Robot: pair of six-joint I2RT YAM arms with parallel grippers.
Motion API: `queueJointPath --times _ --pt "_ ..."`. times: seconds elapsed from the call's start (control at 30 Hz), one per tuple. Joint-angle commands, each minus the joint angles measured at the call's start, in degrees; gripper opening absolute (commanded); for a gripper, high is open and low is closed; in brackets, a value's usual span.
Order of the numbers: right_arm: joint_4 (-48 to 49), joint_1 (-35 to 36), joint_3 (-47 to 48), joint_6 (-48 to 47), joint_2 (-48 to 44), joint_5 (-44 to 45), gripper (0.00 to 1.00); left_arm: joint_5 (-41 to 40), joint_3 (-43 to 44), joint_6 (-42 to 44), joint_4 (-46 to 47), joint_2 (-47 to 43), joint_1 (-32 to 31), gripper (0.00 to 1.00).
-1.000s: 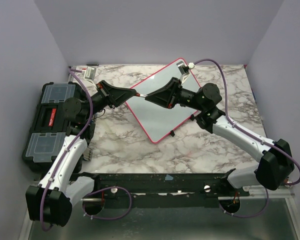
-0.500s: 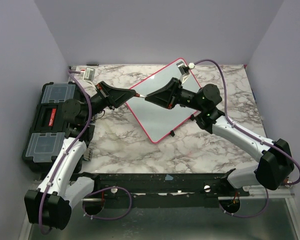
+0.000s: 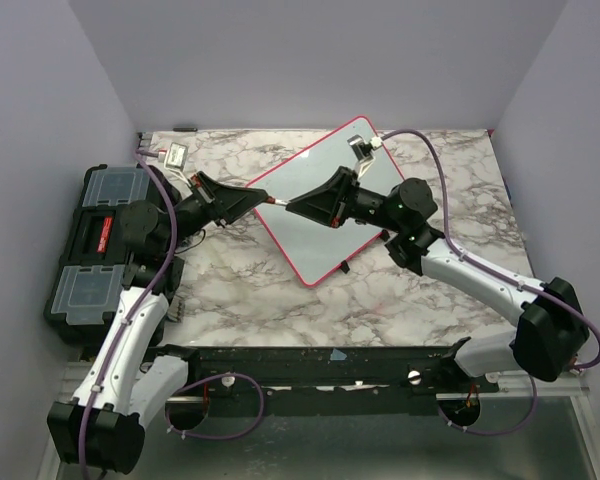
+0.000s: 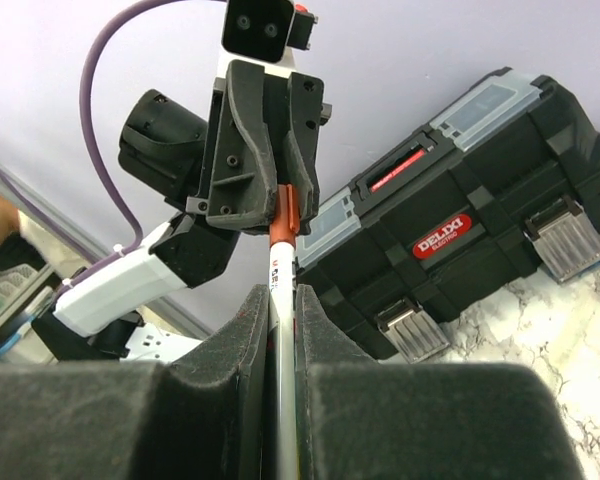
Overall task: Write a sentence on the whiteboard
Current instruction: Open the pen cap from the whiteboard marker, then place the pen cap at the center of the board.
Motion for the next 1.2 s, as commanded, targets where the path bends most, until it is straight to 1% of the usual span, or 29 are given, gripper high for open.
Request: queueJointPath --times 0.0,0.2,0.27,0.33,0.43,0.5,0.6,0.7,0.83,0.97,1.03,1.17 --pt "1.5 -0.5 -2.8 0.7 -4.0 1.4 0.01 -5.5 -0.8 2.3 -3.8 -2.0 5.4 0.0" --pt "2.9 -0.5 -7.2 1.3 -7.4 2.4 0.01 -6.2 -0.4 3.6 -7.7 -3.8 8.6 0.0" --pt "2.3 -0.5 -8.7 1.0 -9.0 2.8 0.01 -6.2 0.5 4.5 -9.5 -4.1 9.0 0.0" --pt "0.5 -0.5 -9.8 0.0 -10.9 3.5 0.01 -6.9 1.9 6.3 -12.2 -4.2 10.8 0.0" --pt "-6.6 -0.5 -10.4 -3.7 -14.3 6.2 0.01 -10.1 4.4 11.4 -20.2 -4.5 11.2 0.0" --pt "-12.4 -0.6 -10.5 -6.8 -17.0 9.1 0.01 -13.8 5.9 16.0 -27.7 -4.9 11.2 0.0" --pt "-20.3 -0.5 -10.7 -11.1 -20.9 13.3 0.01 -21.3 5.4 22.0 -36.6 -6.5 11.1 0.0" --pt "-25.8 -0.5 -11.2 -14.6 -24.0 16.2 0.01 -28.5 2.1 25.4 -41.6 -8.0 9.7 0.0" --pt "-29.4 -0.5 -12.1 -16.5 -26.2 17.9 0.01 -37.4 -3.0 26.8 -44.8 -8.8 4.0 0.0" --pt "-31.7 -0.5 -12.8 -17.3 -27.6 19.1 0.01 -46.1 -7.7 25.8 -45.3 -6.6 -2.4 0.0" --pt "-32.7 -0.5 -13.7 -17.4 -28.8 20.8 0.01 -48.6 -10.1 25.3 -43.8 -3.9 -4.6 0.0" --pt "-35.4 -0.5 -14.2 -17.9 -31.2 23.1 0.01 -49.3 -14.3 21.9 -40.7 2.6 -5.2 0.0"
